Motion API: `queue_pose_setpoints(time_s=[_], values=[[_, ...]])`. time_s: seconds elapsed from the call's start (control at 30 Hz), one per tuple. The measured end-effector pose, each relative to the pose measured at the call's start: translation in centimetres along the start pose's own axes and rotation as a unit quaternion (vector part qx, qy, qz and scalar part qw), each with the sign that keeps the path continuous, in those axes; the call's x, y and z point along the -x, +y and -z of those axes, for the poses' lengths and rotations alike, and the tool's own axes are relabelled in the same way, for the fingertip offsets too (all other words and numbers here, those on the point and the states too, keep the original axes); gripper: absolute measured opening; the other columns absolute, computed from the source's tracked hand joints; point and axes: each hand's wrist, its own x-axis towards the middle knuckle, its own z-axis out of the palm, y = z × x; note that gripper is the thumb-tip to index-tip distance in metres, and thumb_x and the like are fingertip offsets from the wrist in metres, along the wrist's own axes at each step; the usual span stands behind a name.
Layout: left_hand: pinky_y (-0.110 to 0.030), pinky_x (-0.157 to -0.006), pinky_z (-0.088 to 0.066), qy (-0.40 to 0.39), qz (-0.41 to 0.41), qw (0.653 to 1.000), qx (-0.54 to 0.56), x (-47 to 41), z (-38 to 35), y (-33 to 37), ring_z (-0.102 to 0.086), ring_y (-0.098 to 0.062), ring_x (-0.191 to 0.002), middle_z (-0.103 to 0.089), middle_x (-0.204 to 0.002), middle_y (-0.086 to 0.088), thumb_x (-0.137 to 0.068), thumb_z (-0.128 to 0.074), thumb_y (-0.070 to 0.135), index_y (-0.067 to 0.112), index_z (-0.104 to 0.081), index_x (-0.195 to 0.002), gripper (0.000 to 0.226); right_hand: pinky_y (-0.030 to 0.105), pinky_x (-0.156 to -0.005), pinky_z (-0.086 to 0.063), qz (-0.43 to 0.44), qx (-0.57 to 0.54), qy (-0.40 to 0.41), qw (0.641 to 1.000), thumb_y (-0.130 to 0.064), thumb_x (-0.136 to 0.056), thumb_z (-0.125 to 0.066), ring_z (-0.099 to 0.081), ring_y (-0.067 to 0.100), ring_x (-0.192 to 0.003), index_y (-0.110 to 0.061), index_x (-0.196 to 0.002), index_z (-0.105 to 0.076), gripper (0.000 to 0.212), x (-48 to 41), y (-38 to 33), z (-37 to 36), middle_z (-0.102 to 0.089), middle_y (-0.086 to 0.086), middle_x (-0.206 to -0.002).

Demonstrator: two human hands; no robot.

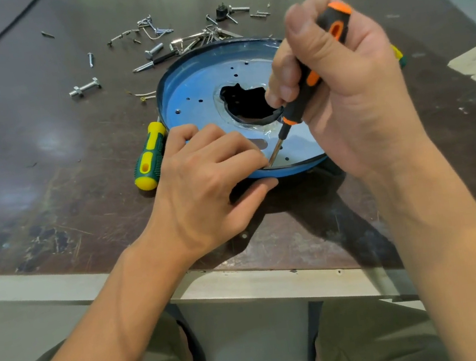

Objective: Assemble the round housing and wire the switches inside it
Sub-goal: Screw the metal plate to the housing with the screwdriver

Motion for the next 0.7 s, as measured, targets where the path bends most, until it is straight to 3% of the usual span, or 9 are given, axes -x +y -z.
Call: queue_pose_setpoints(time_s=[0.2, 0.3, 0.43, 0.53, 0.6, 0.7], values=[[-0.044, -0.077, -0.038, -0.039, 0.034, 0.998, 0.021, -0.4, 0.8, 0.4, -0.062, -0.019, -0.084, -0.071, -0.095, 0.012, -0.086, -0.070, 0.042, 0.023, -0.076, -0.089, 0.019, 0.037, -0.062, -0.039, -0.021, -0.053, 0.011, 0.998, -0.017, -0.105, -0.046, -0.037, 0.020, -0.054, -0.013, -0.078, -0.045, 0.027, -0.1, -0.5, 0.3, -0.039, 0.001, -0.058], [-0.046, -0.078, -0.039, -0.073, 0.044, 0.996, 0.022, -0.7, 1.3, 0.4, -0.063, -0.018, -0.084, -0.072, -0.095, 0.011, -0.085, -0.066, 0.051, 0.024, -0.076, -0.090, 0.028, 0.032, -0.060, -0.038, -0.004, -0.128, 0.046, 0.991, -0.022, -0.107, -0.039, -0.034, 0.016, -0.054, -0.015, -0.076, -0.041, 0.032, -0.4, -2.3, 2.1, -0.036, -0.002, -0.057], [-0.048, -0.080, -0.039, -0.127, 0.058, 0.989, 0.048, -1.4, 2.6, 0.3, -0.065, -0.016, -0.083, -0.071, -0.095, 0.014, -0.082, -0.066, 0.046, 0.026, -0.078, -0.087, 0.023, 0.030, -0.060, -0.035, 0.004, -0.127, 0.111, 0.986, -0.025, -0.106, -0.042, -0.029, 0.015, -0.055, -0.017, -0.075, -0.042, 0.032, -0.4, -4.3, 5.2, -0.034, -0.004, -0.056], [-0.053, -0.095, -0.040, -0.185, 0.048, 0.979, 0.069, -1.5, 4.1, -0.6, -0.063, -0.010, -0.089, -0.069, -0.098, 0.018, -0.081, -0.065, 0.040, 0.031, -0.077, -0.088, 0.017, 0.028, -0.056, -0.031, -0.018, -0.086, 0.131, 0.988, -0.027, -0.104, -0.045, -0.026, 0.014, -0.054, -0.019, -0.071, -0.040, 0.034, 0.0, -4.7, 6.9, -0.030, -0.005, -0.055], [-0.057, -0.115, -0.024, -0.228, 0.054, 0.969, 0.083, -1.3, 5.2, -1.6, -0.062, -0.002, -0.099, -0.066, -0.102, 0.023, -0.085, -0.070, 0.032, 0.035, -0.074, -0.089, 0.007, 0.026, -0.051, -0.028, -0.048, -0.052, 0.118, 0.991, -0.029, -0.103, -0.046, -0.026, 0.013, -0.051, -0.020, -0.069, -0.039, 0.035, 0.1, -4.8, 7.8, -0.029, -0.006, -0.054], [-0.055, -0.119, -0.002, -0.264, 0.091, 0.956, 0.086, -0.9, 7.0, -2.9, -0.056, 0.004, -0.112, -0.063, -0.111, 0.028, -0.080, -0.071, 0.005, 0.040, -0.070, -0.095, 0.038, 0.023, -0.045, -0.027, -0.084, -0.015, 0.107, 0.991, -0.031, -0.102, -0.049, -0.028, 0.010, -0.048, -0.022, -0.070, -0.039, 0.034, 0.1, -5.1, 8.6, -0.034, -0.007, -0.055]])
